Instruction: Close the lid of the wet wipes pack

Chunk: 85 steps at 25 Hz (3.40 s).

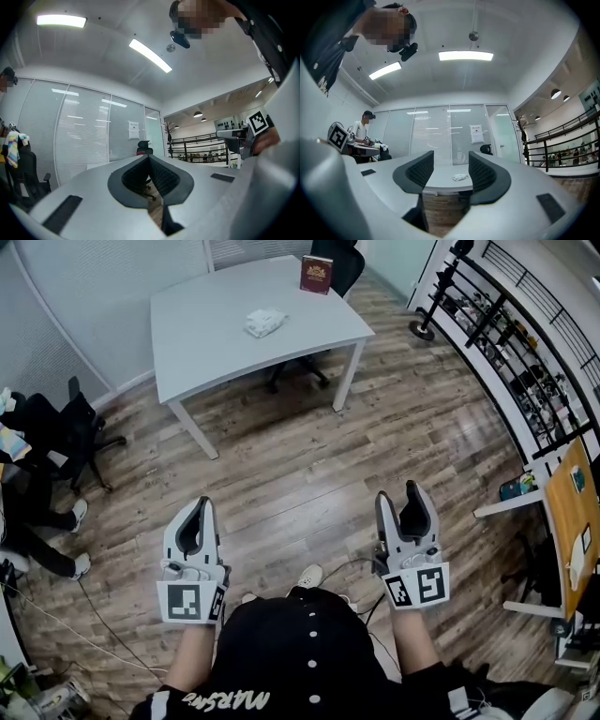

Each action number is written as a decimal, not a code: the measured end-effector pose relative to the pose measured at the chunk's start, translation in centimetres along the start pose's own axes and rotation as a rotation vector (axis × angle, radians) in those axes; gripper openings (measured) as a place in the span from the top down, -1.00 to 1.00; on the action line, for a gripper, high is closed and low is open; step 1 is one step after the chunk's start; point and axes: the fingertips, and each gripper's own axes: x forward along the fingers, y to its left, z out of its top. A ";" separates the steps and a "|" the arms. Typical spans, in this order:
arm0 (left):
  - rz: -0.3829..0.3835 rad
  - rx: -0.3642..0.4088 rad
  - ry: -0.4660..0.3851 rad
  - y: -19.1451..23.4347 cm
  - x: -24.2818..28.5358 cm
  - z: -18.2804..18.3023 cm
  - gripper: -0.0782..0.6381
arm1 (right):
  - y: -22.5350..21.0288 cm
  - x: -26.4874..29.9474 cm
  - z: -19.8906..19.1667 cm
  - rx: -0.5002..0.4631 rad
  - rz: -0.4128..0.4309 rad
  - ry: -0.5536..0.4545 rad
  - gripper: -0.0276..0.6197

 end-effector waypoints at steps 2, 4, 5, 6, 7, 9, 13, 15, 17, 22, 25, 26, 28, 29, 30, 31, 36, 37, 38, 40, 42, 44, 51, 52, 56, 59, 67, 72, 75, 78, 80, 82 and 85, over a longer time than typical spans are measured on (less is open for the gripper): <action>0.013 0.000 -0.001 -0.4 0.7 0.0 0.76 | -0.7 0.5 -0.1 -0.001 0.015 0.002 0.21; 0.030 -0.002 -0.003 -0.9 1.3 0.0 0.76 | -1.5 0.9 -0.2 -0.001 0.033 0.003 0.20; 0.039 -0.003 -0.003 -1.1 1.5 0.0 0.76 | -1.8 1.1 -0.3 0.000 0.043 0.003 0.19; 0.048 -0.004 -0.005 -1.4 1.6 0.0 0.76 | -2.2 1.1 -0.4 0.001 0.052 0.003 0.19; 0.055 -0.004 -0.006 -1.8 1.8 0.1 0.76 | -2.6 1.2 -0.4 0.001 0.060 0.003 0.18; 0.065 -0.005 -0.006 -2.3 2.1 0.0 0.76 | -3.5 1.5 -0.6 0.001 0.064 0.006 0.18; 0.069 -0.004 0.016 -2.7 2.4 -0.5 0.77 | -4.3 2.1 -0.9 0.005 0.062 0.009 0.18; 0.070 -0.004 0.026 -2.7 2.7 -0.9 0.77 | -4.5 2.4 -1.1 0.006 0.063 0.013 0.18; 0.070 -0.005 0.028 -2.6 3.1 -1.0 0.76 | -4.8 2.7 -1.6 0.011 0.061 0.023 0.18; 0.050 -0.006 0.015 -2.2 5.1 -1.0 0.77 | -5.4 3.9 -1.9 0.009 0.050 0.026 0.18; 0.038 -0.005 0.006 -1.7 6.6 -0.7 0.77 | -5.4 5.1 -1.9 0.005 0.053 0.027 0.18; 0.036 -0.005 0.003 -1.4 7.1 -0.7 0.76 | -5.3 5.6 -1.9 0.002 0.055 0.026 0.18; 0.033 -0.006 -0.004 -0.8 8.2 -0.6 0.76 | -5.2 6.7 -1.9 -0.003 0.059 0.026 0.18; 0.031 -0.006 -0.007 -0.6 8.7 -0.6 0.76 | -5.3 7.2 -1.9 -0.004 0.059 0.025 0.18; 0.029 -0.006 -0.010 -0.3 9.2 -0.5 0.76 | -5.3 7.8 -1.9 -0.005 0.059 0.024 0.18; 0.028 -0.005 -0.011 -0.1 9.7 -0.5 0.76 | -5.4 8.3 -1.9 -0.004 0.058 0.023 0.18; 0.026 -0.007 -0.009 1.1 12.1 -0.6 0.76 | -6.0 10.9 -1.9 0.000 0.054 0.023 0.18; 0.025 -0.008 -0.009 1.3 12.5 -0.6 0.76 | -6.1 11.4 -2.0 0.000 0.054 0.024 0.18; 0.025 -0.008 -0.008 1.6 12.9 -0.7 0.76 | -6.2 11.9 -2.1 0.000 0.054 0.025 0.18; 0.026 -0.009 -0.008 2.2 13.8 -0.8 0.76 | -6.3 13.0 -2.3 0.001 0.054 0.026 0.18; 0.027 -0.011 -0.007 2.7 14.5 -0.9 0.76 | -6.5 14.0 -2.4 0.003 0.051 0.025 0.18; 0.025 -0.013 -0.005 3.3 15.2 -1.1 0.76 | -6.6 14.9 -2.5 0.004 0.047 0.023 0.18; 0.008 -0.013 -0.004 5.4 18.2 -1.3 0.76 | -6.5 18.0 -3.0 0.007 0.037 0.026 0.18; 0.007 -0.014 -0.006 5.7 18.6 -1.3 0.76 | -6.6 18.4 -3.1 0.006 0.035 0.025 0.18; -0.004 -0.016 -0.019 6.9 20.3 -1.2 0.77 | -6.7 20.2 -3.1 -0.001 0.020 0.017 0.18; -0.009 -0.016 -0.031 8.0 21.2 -0.9 0.77 | -6.6 21.6 -2.8 -0.010 0.015 0.008 0.18; -0.016 -0.023 -0.051 11.2 22.5 -1.1 0.76 | -4.7 24.9 -2.4 -0.037 0.024 -0.005 0.18; -0.019 -0.032 -0.024 12.0 22.5 -2.2 0.76 | -4.3 25.6 -2.8 -0.038 0.022 0.006 0.18; -0.026 -0.040 -0.004 11.9 23.0 -3.1 0.76 | -4.7 25.9 -3.3 -0.029 0.014 0.014 0.18; -0.027 -0.039 -0.005 11.9 24.2 -3.3 0.76 | -5.3 26.8 -3.8 -0.022 0.019 0.017 0.18; -0.019 -0.036 -0.010 11.9 25.0 -3.2 0.76 | -5.7 27.7 -4.0 -0.020 0.030 0.016 0.18; -0.010 -0.037 -0.010 11.9 25.8 -3.0 0.76 | -6.2 28.6 -3.9 -0.024 0.040 0.012 0.18; 0.003 -0.035 -0.014 12.0 27.1 -2.7 0.76 | -7.1 30.0 -3.7 -0.025 0.046 0.004 0.18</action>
